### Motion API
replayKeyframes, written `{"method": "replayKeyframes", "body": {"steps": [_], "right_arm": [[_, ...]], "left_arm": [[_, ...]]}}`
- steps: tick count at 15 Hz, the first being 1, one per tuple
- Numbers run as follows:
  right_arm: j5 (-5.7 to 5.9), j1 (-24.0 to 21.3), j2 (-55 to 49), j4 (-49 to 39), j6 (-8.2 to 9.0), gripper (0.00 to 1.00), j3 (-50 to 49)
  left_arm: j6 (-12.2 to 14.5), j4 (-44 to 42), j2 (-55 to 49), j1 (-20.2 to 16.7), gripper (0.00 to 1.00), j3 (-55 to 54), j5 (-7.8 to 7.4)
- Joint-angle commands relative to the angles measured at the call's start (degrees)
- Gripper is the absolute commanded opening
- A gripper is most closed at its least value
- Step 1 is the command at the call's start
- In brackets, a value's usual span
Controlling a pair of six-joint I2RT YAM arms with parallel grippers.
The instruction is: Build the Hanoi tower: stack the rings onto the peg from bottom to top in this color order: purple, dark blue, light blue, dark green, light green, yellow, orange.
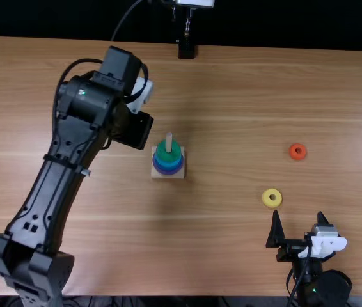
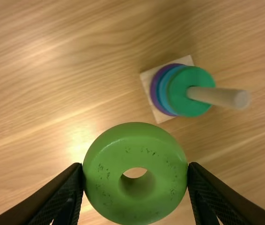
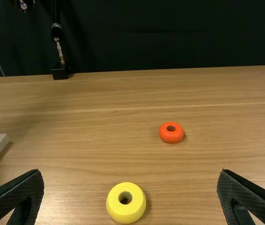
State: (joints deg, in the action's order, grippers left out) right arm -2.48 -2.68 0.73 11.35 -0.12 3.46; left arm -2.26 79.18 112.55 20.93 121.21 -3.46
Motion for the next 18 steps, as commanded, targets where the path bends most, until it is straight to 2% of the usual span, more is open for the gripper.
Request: {"method": "replayKeyframes", "body": {"steps": [1, 6, 10, 18], "right_arm": [[-0.37, -0.6, -0.7, 4.4, -0.30, 1.00, -2.5], [-0.37, -0.7, -0.7, 4.4, -0.30, 1.00, -2.6], [-0.37, -0.6, -0.7, 4.4, -0.30, 1.00, -2.5], [-0.37, -0.6, -0.7, 4.4, -0.30, 1.00, -2.6]], "left_arm": [[-1.5, 0.6, 2.1, 1.3, 0.00, 4.6, -0.65], [-6.3, 0.5, 6.1, 5.0, 0.00, 10.3, -0.65], [-6.8, 0.5, 7.9, 7.2, 0.00, 11.7, -0.75], [-6.8, 0.5, 8.6, 9.0, 0.00, 11.4, -0.65]]}}
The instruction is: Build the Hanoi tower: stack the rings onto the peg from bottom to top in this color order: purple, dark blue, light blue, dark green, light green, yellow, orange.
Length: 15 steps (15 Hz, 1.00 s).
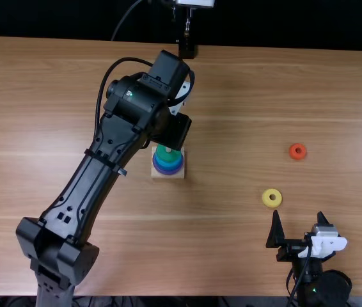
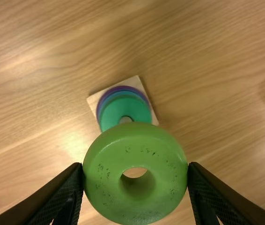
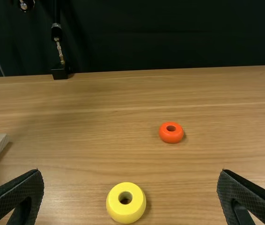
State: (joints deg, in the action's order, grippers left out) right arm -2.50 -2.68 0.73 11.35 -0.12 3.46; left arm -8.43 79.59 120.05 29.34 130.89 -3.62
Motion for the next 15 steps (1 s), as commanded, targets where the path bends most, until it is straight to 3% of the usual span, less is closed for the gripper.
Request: {"method": "replayKeyframes", "body": {"steps": [1, 15], "right_arm": [[-0.35, -0.6, -0.7, 4.4, -0.30, 1.00, -2.6], [-0.35, -0.6, -0.7, 4.4, -0.30, 1.00, -2.6]], "left_arm": [[-0.6, 0.0, 2.0, 0.7, 0.00, 1.7, -0.50], [-0.4, -0.3, 2.7, -0.2, 0.00, 1.6, 0.35]]}}
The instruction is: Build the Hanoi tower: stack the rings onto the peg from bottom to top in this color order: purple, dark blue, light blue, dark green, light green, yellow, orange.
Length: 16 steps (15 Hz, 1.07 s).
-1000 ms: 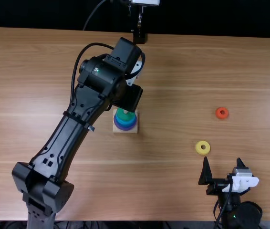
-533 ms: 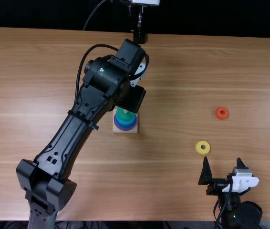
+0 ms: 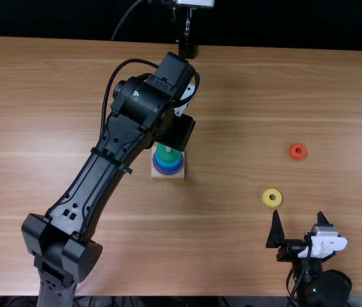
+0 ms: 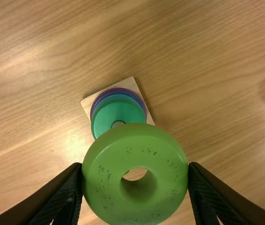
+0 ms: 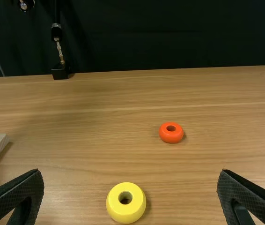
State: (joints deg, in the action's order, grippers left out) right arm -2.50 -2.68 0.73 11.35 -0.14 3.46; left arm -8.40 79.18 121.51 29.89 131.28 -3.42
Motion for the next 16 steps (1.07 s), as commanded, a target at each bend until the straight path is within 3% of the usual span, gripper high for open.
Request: {"method": "replayKeyframes", "body": {"steps": [1, 11, 16], "right_arm": [[-0.35, -0.7, -0.7, 4.4, -0.28, 1.00, -2.5], [-0.35, -0.6, -0.7, 4.4, -0.28, 1.00, -2.6], [-0.35, -0.6, -0.7, 4.4, -0.28, 1.00, -2.5]], "left_arm": [[-0.5, 0.2, 1.3, -0.8, 0.00, 1.0, 0.15], [-0.2, 0.5, 1.3, -2.7, 0.00, 1.0, 0.26], [-0.5, 0.3, 1.4, -2.3, 0.00, 0.8, -0.59]]}}
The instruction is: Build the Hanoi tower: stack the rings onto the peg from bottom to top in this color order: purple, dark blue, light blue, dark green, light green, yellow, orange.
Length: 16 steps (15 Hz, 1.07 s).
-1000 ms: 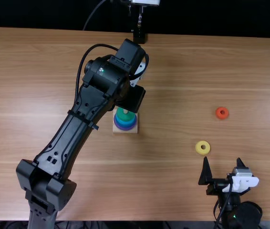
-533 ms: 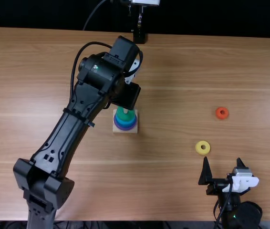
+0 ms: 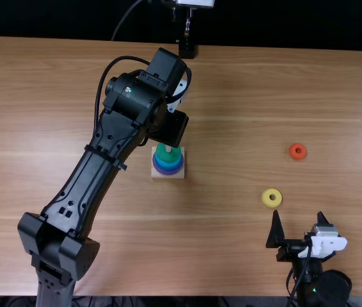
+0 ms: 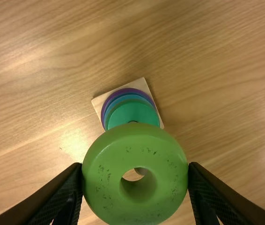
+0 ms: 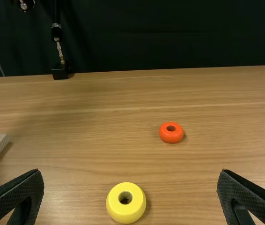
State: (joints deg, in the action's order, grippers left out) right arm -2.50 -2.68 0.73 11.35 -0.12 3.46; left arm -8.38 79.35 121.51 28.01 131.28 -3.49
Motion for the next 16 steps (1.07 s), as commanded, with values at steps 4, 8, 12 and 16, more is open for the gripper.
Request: {"method": "replayKeyframes", "body": {"steps": [4, 8, 12, 16], "right_arm": [[-0.35, -0.6, -0.7, 4.4, -0.30, 1.00, -2.6], [-0.35, -0.6, -0.7, 4.4, -0.30, 1.00, -2.6], [-0.35, -0.7, -0.7, 4.4, -0.30, 1.00, -2.6], [-0.35, -0.6, -0.7, 4.4, -0.30, 1.00, -2.5]], "left_arm": [[-0.6, 0.3, 1.4, -0.2, 0.00, 0.9, -0.63], [-0.6, 0.3, 1.4, -0.1, 0.00, 0.7, -0.63], [-0.6, 0.3, 1.4, 0.5, 0.00, 0.8, -0.63], [-0.6, 0.3, 1.4, 1.3, 0.00, 0.8, -0.63]]}}
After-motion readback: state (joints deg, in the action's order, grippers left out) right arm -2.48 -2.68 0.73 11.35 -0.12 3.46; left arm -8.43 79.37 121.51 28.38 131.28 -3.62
